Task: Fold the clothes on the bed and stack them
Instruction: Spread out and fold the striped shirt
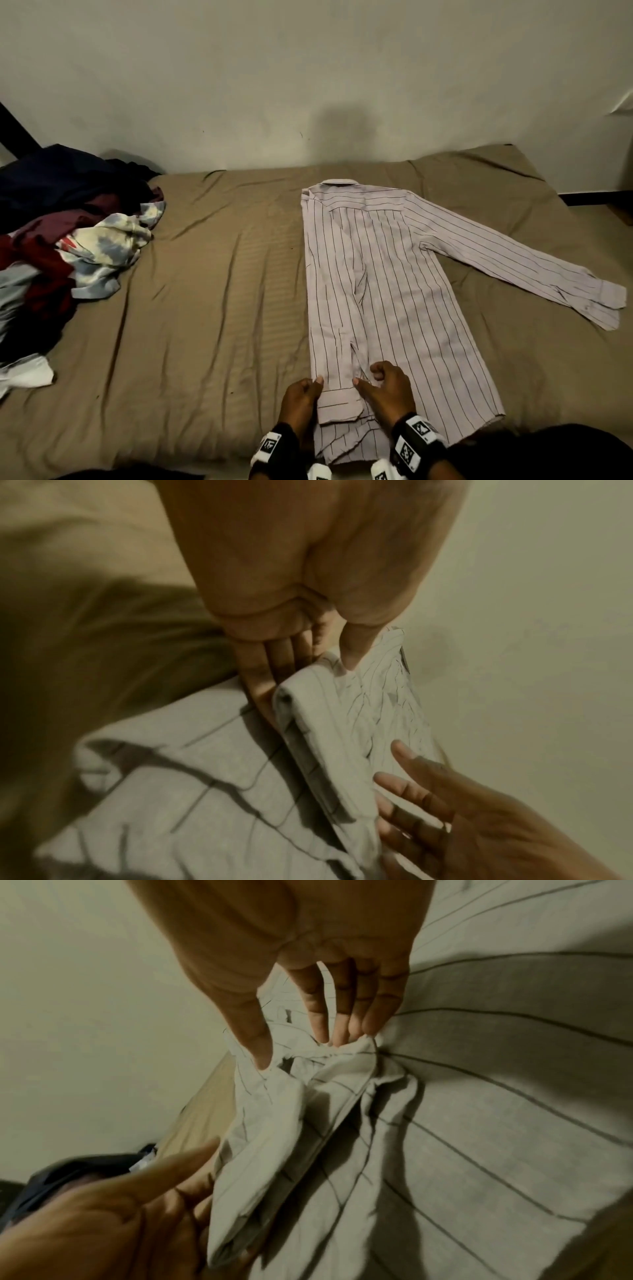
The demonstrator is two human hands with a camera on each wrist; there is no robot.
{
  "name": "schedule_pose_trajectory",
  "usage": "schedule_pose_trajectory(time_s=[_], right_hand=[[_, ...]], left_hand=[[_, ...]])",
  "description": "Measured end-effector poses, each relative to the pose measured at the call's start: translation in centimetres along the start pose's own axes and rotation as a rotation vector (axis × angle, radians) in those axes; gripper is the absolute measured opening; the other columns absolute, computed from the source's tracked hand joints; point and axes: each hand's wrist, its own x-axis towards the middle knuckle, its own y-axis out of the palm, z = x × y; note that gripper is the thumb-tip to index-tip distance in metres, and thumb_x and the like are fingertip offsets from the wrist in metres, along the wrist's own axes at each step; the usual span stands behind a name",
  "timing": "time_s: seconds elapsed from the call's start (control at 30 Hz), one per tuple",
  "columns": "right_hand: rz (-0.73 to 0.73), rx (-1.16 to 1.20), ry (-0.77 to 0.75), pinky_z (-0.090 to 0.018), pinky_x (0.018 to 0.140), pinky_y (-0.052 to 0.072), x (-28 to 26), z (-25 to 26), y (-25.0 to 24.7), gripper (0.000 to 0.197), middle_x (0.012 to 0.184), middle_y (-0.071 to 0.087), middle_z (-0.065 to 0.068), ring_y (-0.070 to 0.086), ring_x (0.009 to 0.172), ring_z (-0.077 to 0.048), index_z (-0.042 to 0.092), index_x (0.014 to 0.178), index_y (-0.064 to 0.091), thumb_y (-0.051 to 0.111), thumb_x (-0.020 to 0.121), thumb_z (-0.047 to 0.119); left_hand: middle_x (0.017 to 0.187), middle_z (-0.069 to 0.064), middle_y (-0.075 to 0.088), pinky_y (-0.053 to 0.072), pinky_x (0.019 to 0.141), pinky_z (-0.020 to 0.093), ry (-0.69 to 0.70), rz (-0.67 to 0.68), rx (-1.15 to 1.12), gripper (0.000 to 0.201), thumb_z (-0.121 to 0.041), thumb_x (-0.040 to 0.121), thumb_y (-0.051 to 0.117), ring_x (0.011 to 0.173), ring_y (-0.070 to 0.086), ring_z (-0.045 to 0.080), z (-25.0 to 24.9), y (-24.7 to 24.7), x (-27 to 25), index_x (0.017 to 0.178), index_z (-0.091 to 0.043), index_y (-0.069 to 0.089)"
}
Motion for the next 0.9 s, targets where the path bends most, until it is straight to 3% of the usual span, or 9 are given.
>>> schedule_pose_trajectory(time_s=[0.1,0.23,0.37,0.5,0.57,0.67,0.77,0.83,0.9], right_hand=[[0.055,-0.073,-0.039,-0.029,0.084,0.051,-0.2,0.4,0.3,0.051,0.103,0.053,0.011,0.054,0.098,-0.01,0.03,0.109,0.057,0.088,0.069,0.038],[0.016,-0.103,-0.034,-0.033,0.077,0.055,0.3,0.5,-0.2,0.036,0.089,0.059,0.007,0.059,0.082,-0.01,0.026,0.101,0.059,0.084,0.075,0.026],[-0.009,-0.19,-0.088,-0.036,0.067,0.053,0.7,0.8,-1.2,0.025,0.068,0.056,0.008,0.054,0.065,-0.009,0.026,0.069,0.057,0.077,0.084,0.029],[-0.026,-0.494,-0.107,-0.031,0.089,0.05,0.6,1.4,-1.4,0.04,0.12,0.055,0.003,0.052,0.113,-0.016,0.028,0.118,0.057,0.07,0.086,0.048],[-0.079,-0.562,-0.223,-0.036,0.107,0.042,1.5,2.4,-1.1,0.061,0.148,0.04,-0.005,0.039,0.135,-0.023,0.023,0.141,0.045,0.066,0.09,0.048],[-0.04,-0.642,-0.485,-0.042,0.124,0.015,5.1,5.8,-0.5,0.073,0.168,-0.001,-0.009,0.002,0.155,-0.027,0.023,0.159,0.017,0.048,0.099,0.05],[0.108,-0.772,-0.704,-0.04,0.123,-0.008,11.9,10.8,1.0,0.08,0.165,-0.025,-0.004,-0.022,0.153,-0.02,0.02,0.161,-0.008,0.033,0.102,0.055],[0.161,-0.91,-0.783,-0.043,0.125,-0.006,18.0,13.2,1.6,0.082,0.164,-0.025,-0.005,-0.021,0.153,-0.021,0.017,0.16,-0.011,0.024,0.101,0.061],[0.232,-1.093,-0.779,-0.047,0.126,-0.001,24.5,14.5,1.6,0.087,0.163,-0.026,-0.006,-0.019,0.153,-0.023,0.015,0.159,-0.014,0.014,0.097,0.07]], left_hand=[[0.052,-0.007,0.047,0.037,0.06,0.03,0.024,-0.039,0.223,0.045,-0.046,0.084,0.071,0.055,0.045,0.014,0.3,-0.4,1.0,0.052,-0.022,0.052],[0.053,-0.002,0.049,0.037,0.05,0.02,0.029,0.067,0.065,0.042,-0.02,0.097,0.066,0.051,0.044,0.011,-1.9,0.3,-1.0,0.058,-0.015,0.052],[0.05,-0.002,0.056,0.042,0.044,0.018,-0.021,0.029,-0.017,0.041,-0.01,0.103,0.054,0.041,0.05,0.002,-2.1,0.1,-1.6,0.062,-0.007,0.056],[0.066,-0.006,0.061,0.051,0.066,0.039,0.113,-0.072,0.586,0.037,-0.054,0.088,0.067,0.063,0.059,0.012,-0.9,-0.7,-0.5,0.075,-0.021,0.058],[0.099,-0.009,0.067,0.05,0.079,0.031,0.267,-0.176,0.841,0.044,-0.059,0.082,0.07,0.095,0.065,0.014,-1.4,-0.3,-0.5,0.112,-0.03,0.057],[0.164,0.002,0.024,0.03,0.117,0.032,0.43,-0.084,1.115,0.103,-0.059,0.08,0.073,0.149,0.026,0.023,-2.1,0.6,0.5,0.16,-0.028,0.016],[0.163,0.005,-0.031,0.01,0.124,0.043,0.466,0.108,1.252,0.125,-0.061,0.078,0.076,0.154,-0.02,0.024,-2.5,0.9,3.1,0.16,-0.033,-0.013],[0.166,0.009,-0.02,0.024,0.119,0.052,0.666,0.158,1.381,0.112,-0.056,0.08,0.075,0.156,-0.008,0.027,-1.8,0.5,5.1,0.163,-0.029,0.004],[0.165,0.013,0.027,0.053,0.097,0.052,0.787,0.093,1.39,0.056,-0.035,0.099,0.051,0.152,0.027,0.029,0.0,0.0,7.6,0.153,-0.025,0.039]])
